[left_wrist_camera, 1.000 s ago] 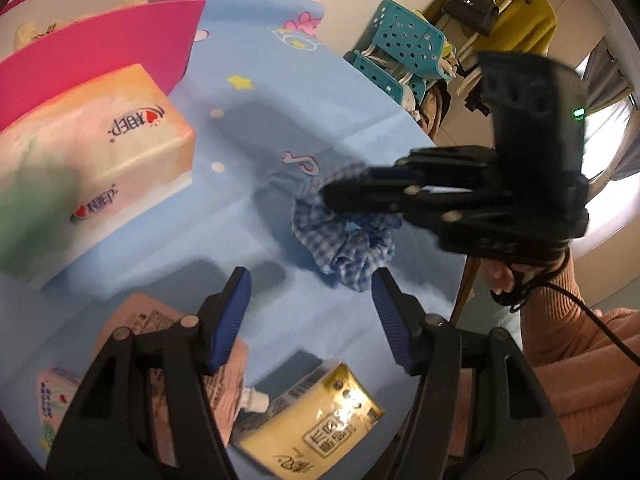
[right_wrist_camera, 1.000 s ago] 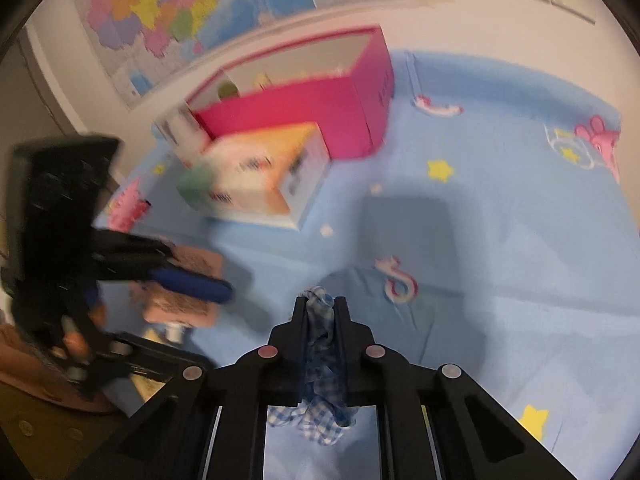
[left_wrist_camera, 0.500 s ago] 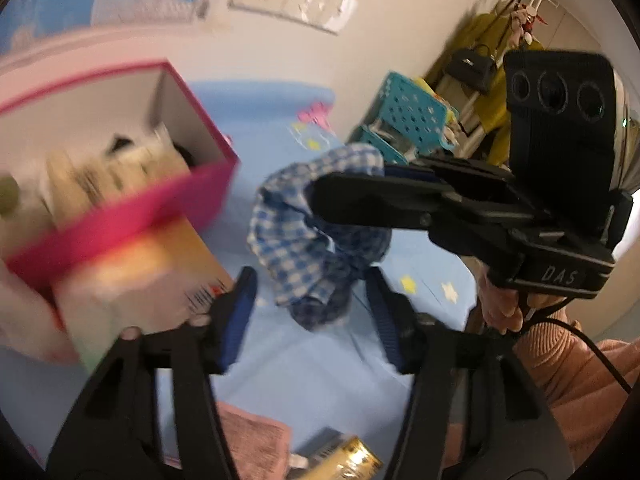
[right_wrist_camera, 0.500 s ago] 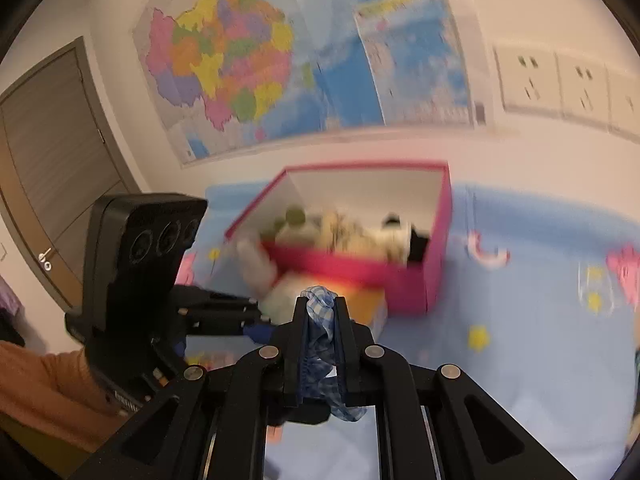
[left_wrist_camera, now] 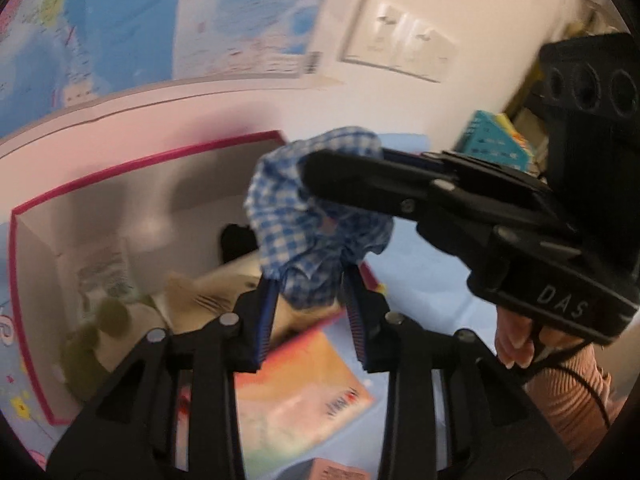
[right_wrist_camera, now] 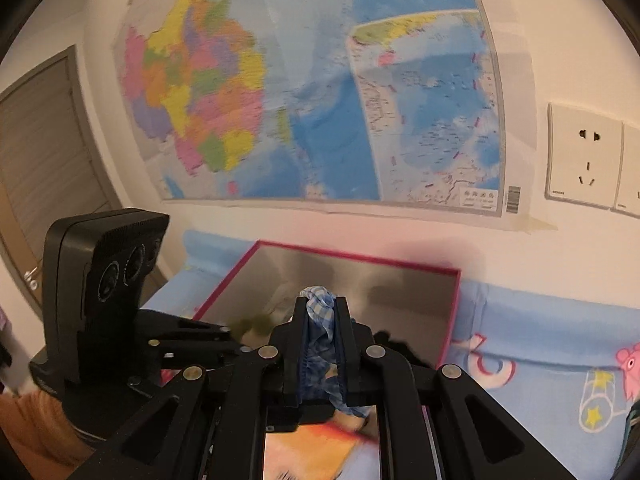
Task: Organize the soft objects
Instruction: 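Carry the scrunchie into the pink box and open the right gripper, then move both grippers from the box down to the pink printed packet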
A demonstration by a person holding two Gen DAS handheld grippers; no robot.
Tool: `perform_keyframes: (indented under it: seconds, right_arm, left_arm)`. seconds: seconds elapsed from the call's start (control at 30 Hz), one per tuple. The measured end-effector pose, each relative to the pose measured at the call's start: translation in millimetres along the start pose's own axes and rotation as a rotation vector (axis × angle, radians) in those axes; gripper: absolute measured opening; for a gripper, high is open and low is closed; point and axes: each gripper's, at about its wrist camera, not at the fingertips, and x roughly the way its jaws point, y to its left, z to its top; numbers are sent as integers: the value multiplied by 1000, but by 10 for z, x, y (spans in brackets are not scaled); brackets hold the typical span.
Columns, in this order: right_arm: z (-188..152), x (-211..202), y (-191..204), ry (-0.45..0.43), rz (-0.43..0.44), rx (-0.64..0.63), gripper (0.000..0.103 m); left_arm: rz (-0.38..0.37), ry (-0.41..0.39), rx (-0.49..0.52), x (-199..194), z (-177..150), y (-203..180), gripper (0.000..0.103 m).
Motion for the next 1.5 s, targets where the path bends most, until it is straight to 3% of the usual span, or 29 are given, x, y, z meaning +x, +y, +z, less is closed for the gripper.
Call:
perform_keyframes:
  seconds: [0.33,0.4,0.47,0.77,0.93,1.07,1.2,1.37,1.5]
  right_arm:
    - [116,533,-288,78,-72,39,14]
    - [111,606,-340,84,-97,59,28]
    - [105,620,-378,73,-143,68,36]
    - [-43,504,-327,90,-151,58,36]
    - [-170,234,-184,68,-109,45,37]
    - [-344,-116,0,39,-34,22,41]
    - [-616,-379,242,48,44,-12,46]
    - [-1104,-511,514,146,141,-22,47]
    - [-1589,-488,668,267,188,-7,47]
  left_arm:
    - [58,48,-71,207,162,291,36]
    - [66,57,-86,233,174,331,36]
    - [69,61,-105,244,188,381,36]
    - [35,21,-96,51,106,402,36]
    - [7,-40,-25,-279,-66,256,36]
    - [-21,-109,45,-614,-288,117,48]
    - [-64,-140,100,-849,-602,-6,48]
    - [-78,-112,128,-892,-978,-75,48]
    - [-81,-41,128,-756,-1319,-108,48]
